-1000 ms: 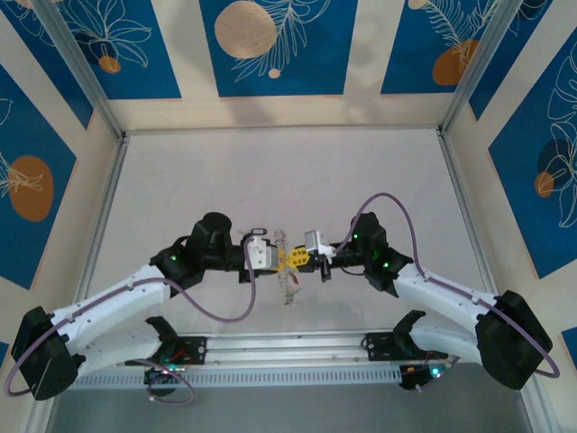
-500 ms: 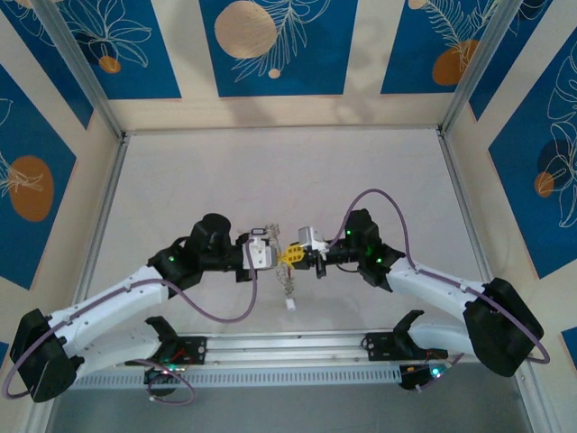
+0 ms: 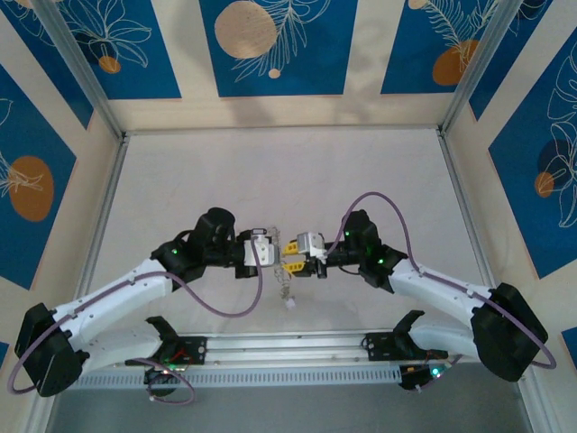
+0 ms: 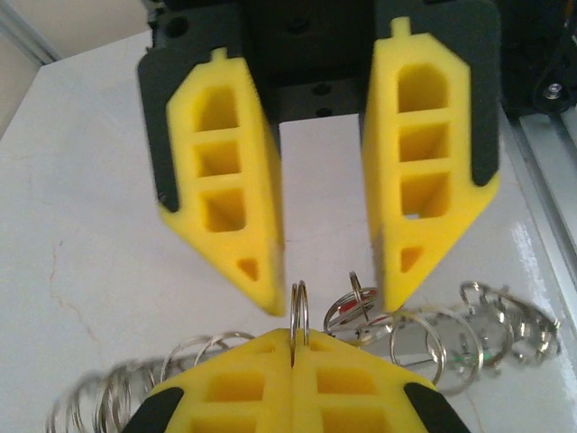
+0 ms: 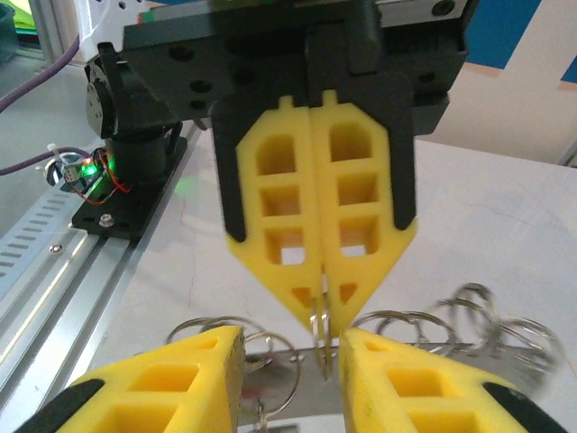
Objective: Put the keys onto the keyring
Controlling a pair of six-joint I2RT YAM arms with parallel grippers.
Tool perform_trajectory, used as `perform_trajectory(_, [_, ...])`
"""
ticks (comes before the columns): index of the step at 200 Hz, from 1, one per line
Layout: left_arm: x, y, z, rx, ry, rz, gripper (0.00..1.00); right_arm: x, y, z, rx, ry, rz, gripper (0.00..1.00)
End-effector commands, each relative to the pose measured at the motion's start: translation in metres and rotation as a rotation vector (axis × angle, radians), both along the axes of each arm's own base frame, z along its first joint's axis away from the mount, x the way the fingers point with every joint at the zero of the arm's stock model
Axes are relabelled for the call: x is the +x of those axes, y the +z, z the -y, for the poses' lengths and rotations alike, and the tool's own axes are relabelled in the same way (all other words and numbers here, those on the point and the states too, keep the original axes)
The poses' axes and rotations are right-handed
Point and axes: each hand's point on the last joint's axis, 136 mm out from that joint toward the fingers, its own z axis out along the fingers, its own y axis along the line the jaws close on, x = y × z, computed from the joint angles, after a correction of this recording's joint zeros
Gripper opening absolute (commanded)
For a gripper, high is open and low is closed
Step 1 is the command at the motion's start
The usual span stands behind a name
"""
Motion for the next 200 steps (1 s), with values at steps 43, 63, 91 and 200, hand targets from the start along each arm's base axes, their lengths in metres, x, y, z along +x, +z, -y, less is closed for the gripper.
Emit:
perform_trajectory(43, [0.005, 0.035, 0.011, -0.147, -0.035, 0.044, 0.00, 0.006, 0.004, -0.002, 0.000, -0.022, 0.015, 0.24])
perform_trajectory(63, [0.001, 0.035, 0.012, -0.161, -0.050, 0.039, 0.00, 0.012, 0.001, -0.005, -0.008, -0.042, 0.014, 0.24])
perform_trajectory(91, [-0.003, 0.031, 0.011, -0.165, -0.064, 0.026, 0.00, 0.012, 0.005, -0.010, 0.012, -0.045, 0.018, 0.14])
perform_trajectory(200, [-0.017, 0.022, 0.008, -0.163, -0.117, 0.000, 0.22, -0.003, 0.026, -0.003, 0.137, 0.000, 0.055, 0.00])
